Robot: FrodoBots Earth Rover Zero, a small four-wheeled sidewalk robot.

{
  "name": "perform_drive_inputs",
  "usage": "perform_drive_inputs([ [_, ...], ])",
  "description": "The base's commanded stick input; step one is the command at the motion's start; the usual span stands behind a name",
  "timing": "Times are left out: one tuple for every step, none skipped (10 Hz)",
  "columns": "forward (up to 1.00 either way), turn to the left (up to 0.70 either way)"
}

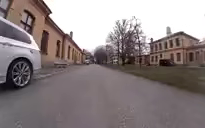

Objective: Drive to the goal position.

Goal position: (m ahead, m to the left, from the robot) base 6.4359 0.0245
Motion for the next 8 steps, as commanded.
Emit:
perform_drive_inputs([
  [1.00,0.00],
  [1.00,0.00],
  [1.00,0.10],
  [1.00,0.40],
  [1.00,0.40],
  [1.00,0.40],
  [1.00,0.36],
  [1.00,0.20],
])
